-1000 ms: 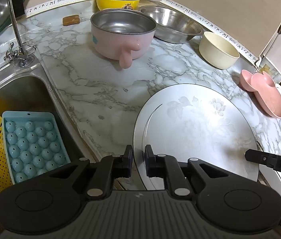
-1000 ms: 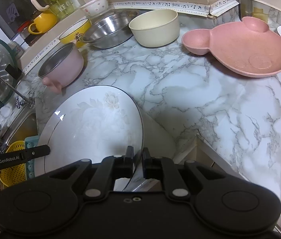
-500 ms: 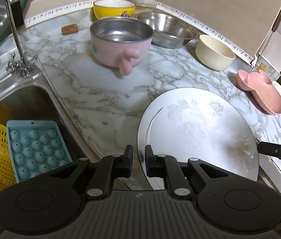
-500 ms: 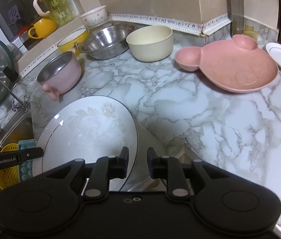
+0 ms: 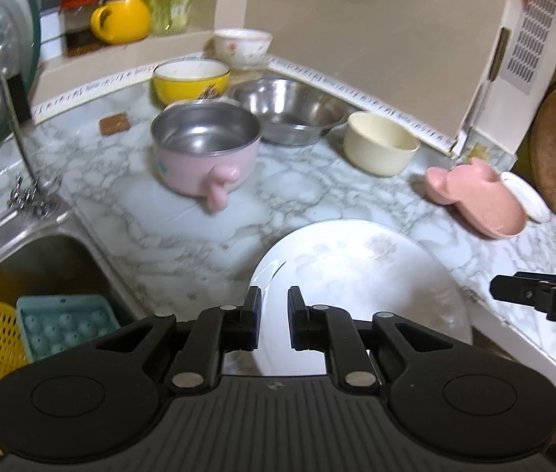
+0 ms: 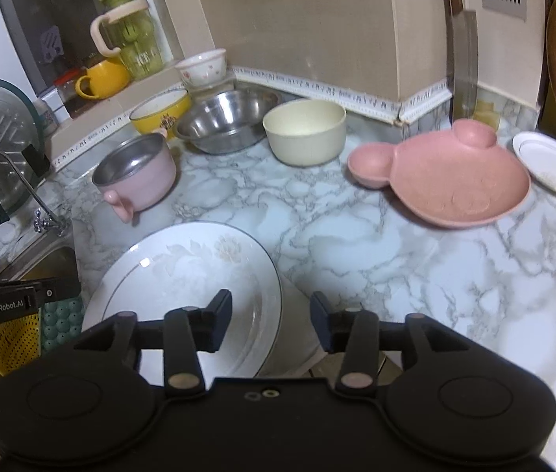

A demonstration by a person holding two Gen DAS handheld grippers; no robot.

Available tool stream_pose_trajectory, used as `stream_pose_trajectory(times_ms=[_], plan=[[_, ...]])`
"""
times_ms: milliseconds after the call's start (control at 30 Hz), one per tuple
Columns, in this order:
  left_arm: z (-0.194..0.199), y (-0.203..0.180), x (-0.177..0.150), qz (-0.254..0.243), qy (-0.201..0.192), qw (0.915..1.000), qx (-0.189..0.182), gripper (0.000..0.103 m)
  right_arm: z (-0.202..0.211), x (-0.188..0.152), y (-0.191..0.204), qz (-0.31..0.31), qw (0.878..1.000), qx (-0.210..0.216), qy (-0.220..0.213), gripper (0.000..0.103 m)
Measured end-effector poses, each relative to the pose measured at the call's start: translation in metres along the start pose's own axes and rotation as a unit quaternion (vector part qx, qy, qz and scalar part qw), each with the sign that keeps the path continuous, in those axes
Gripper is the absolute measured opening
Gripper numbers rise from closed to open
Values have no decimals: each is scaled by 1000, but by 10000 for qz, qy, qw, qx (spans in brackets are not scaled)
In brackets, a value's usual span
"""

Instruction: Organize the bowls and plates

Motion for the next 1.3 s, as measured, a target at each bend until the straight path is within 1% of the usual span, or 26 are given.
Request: stream_pose_trajectory(times_ms=[33,67,100,133,167,200,267,333,400,467,567,600,667,800,967,1167,1300], plan=[[1,-2,2,-7,-35,10000,-33,20,2,2,1,43,10000,2,-51,51],[1,-3,5,-7,-79,10000,-54,30,4,4,2,93,9999,-3,-106,53],[2,-5,7,-9,-120,9999,-63,36,6,6,3,141,9998,-22,-164,56],[3,-6,10,-12,-185,9998,-73,53,8,9,3,179,9996,-34,-225,58],[5,-7,13,-17,-259,9996,-70,67,11,11,3,212,9993,-42,-290,62],[7,-9,16,-31,-364,9993,-69,69,13,14,4,242,9991,-47,-352,64],[7,-13,22,-67,-423,9990,-113,69,17,18,4,306,9984,-85,-460,66],[6,-16,27,-61,-443,9988,-177,70,22,22,3,351,9978,-121,-551,72],[5,-21,32,-94,-485,9986,-211,72,26,27,1,368,9971,-153,-656,81],[5,-28,36,-145,-554,9980,-250,76,29,31,-1,384,9963,-156,-753,83],[5,-42,42,-265,-651,9969,-354,77,33,37,-7,394,9953,-228,-861,91],[5,-47,44,-286,-667,9966,-382,77,34,39,-9,402,9947,-259,-915,97],[3,-55,49,-299,-693,9961,-447,79,37,44,-14,417,9930,-326,-1056,103],[-4,-76,60,-362,-736,9949,-591,79,42,53,-28,410,9908,-428,-1219,103],[-17,-117,75,-544,-717,9929,-776,79,47,61,-58,281,9896,-616,-1272,103],[-42,-185,86,-1014,-591,9875,-1054,79,55,75,-119,70,9827,-1171,-1434,103],[-63,-231,94,-1201,-459,9839,-1239,79,57,83,-167,-49,9731,-1666,-1592,103]])
Point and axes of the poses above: each gripper's, at about its wrist camera, not at the fingertips, and z roughly against the way its jaws point, y to its left, x to its top, the point moved 9 cm from there along -z, roughly the way its jaws point, and after that the axes turned 7 degrees about -y, right-handed, at the moved point
